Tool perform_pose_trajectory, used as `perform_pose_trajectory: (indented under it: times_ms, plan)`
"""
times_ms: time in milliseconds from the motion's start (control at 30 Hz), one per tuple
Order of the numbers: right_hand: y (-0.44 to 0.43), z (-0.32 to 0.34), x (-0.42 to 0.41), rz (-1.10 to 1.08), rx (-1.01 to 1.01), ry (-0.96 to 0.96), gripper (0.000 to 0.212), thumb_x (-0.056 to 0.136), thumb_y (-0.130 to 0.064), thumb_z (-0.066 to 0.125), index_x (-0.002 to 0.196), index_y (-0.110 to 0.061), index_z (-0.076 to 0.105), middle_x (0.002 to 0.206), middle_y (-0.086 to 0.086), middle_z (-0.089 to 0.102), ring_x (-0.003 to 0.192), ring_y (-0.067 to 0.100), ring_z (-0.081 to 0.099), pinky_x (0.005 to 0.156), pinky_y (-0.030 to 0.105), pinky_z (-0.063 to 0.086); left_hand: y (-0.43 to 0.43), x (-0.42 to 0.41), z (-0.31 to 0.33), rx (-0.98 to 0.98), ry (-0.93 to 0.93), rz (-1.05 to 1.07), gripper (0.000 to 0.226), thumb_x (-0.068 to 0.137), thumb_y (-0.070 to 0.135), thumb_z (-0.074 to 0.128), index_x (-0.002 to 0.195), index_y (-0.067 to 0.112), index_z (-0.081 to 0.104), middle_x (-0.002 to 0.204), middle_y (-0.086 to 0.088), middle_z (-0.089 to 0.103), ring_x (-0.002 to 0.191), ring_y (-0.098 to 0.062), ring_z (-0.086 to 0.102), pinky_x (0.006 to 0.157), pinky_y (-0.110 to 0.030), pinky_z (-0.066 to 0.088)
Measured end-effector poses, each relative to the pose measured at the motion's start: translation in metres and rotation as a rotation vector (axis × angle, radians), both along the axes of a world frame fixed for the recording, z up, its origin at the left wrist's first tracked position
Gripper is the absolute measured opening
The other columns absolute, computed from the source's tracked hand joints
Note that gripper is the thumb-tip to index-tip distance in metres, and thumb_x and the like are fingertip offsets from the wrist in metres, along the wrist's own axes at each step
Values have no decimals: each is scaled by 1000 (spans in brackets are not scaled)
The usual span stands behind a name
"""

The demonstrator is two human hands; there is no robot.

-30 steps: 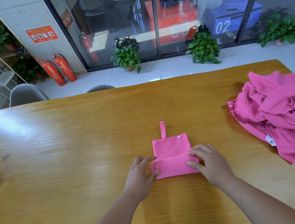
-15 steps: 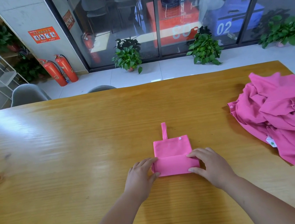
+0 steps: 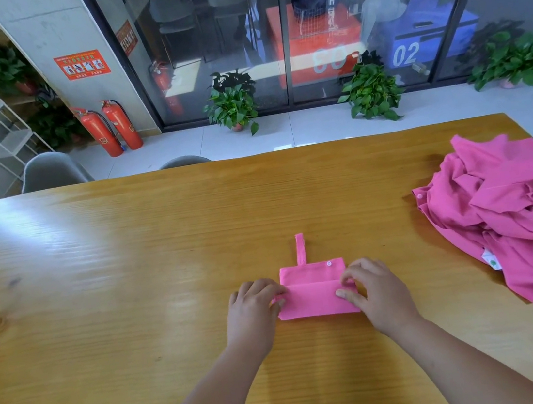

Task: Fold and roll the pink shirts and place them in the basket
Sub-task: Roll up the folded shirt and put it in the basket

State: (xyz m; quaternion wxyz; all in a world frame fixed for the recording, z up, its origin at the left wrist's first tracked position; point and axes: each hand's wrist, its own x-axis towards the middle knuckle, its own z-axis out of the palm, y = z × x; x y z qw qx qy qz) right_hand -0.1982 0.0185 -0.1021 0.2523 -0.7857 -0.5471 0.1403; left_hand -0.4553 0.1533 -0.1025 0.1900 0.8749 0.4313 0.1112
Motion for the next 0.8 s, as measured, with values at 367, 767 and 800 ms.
perform_pose_trajectory:
  times_ms: [367,767,800]
  plan:
    - [-1,10,11,138,-182,-27,45,88,-67,69,127,-48,56,124,-35,56,106,1,46,79,22,41,-3,0,3,-142,77,37,54,95,55,70,146,48,51,143,29,56,127,-4,49,108,-33,38]
    - [10,5,-2,124,-9,-158,23,99,-40,70,121,-44,73,116,-27,60,106,6,48,91,26,47,20,11,3,-354,79,176,50,92,63,67,139,49,56,129,19,61,122,-13,59,112,-46,41]
    - [11,2,-6,155,13,-214,23,99,-32,72,119,-43,74,114,-25,62,104,8,51,88,28,49,18,12,6,-320,85,192,50,93,62,68,140,49,56,134,15,58,128,-15,55,114,-46,38]
